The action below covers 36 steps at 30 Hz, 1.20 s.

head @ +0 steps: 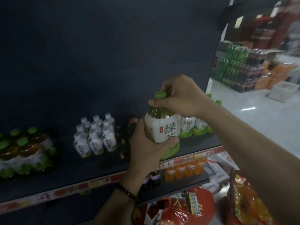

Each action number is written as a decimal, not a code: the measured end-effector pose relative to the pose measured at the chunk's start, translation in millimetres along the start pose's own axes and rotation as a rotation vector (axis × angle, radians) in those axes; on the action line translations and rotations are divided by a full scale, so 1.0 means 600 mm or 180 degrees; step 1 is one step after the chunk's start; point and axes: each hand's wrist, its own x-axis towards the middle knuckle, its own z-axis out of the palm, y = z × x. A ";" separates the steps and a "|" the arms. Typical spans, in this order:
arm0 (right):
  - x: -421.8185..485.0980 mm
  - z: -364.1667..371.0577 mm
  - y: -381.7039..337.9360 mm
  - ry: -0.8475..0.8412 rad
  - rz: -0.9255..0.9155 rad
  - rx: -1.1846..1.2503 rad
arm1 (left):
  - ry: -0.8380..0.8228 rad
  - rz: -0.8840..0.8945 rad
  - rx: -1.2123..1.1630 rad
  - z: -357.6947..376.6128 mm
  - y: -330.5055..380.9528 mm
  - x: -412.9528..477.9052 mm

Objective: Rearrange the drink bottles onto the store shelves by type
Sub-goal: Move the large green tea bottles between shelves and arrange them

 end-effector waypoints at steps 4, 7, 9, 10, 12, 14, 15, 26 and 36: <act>0.048 -0.022 0.032 -0.0071 0.0207 -0.0269 | -0.0231 0.0031 0.0043 0.008 -0.020 0.078; 0.087 -0.038 0.061 -0.0367 0.0182 -0.0714 | -0.0327 0.0040 0.0140 0.022 -0.042 0.125; 0.110 -0.046 0.078 -0.0554 0.0221 -0.0934 | -0.0327 0.0066 0.0189 0.035 -0.056 0.152; 0.120 -0.049 0.088 -0.0619 0.0263 -0.0945 | -0.0338 0.0080 0.0163 0.043 -0.063 0.166; 0.143 -0.050 0.108 -0.0653 0.0336 -0.0919 | -0.0380 0.0075 0.0125 0.061 -0.076 0.190; 0.171 -0.047 0.131 -0.0620 0.0385 -0.0900 | -0.0375 0.0052 0.0144 0.078 -0.090 0.214; 0.186 -0.044 0.143 -0.0634 0.0388 -0.0927 | -0.0368 0.0024 0.0144 0.087 -0.098 0.226; 0.309 0.036 0.282 -0.1063 0.0237 -0.1333 | -0.0561 -0.0483 0.0633 0.165 -0.226 0.353; 0.374 0.136 0.349 -0.1295 0.0177 -0.1331 | -0.0395 -0.0909 0.1351 0.189 -0.314 0.410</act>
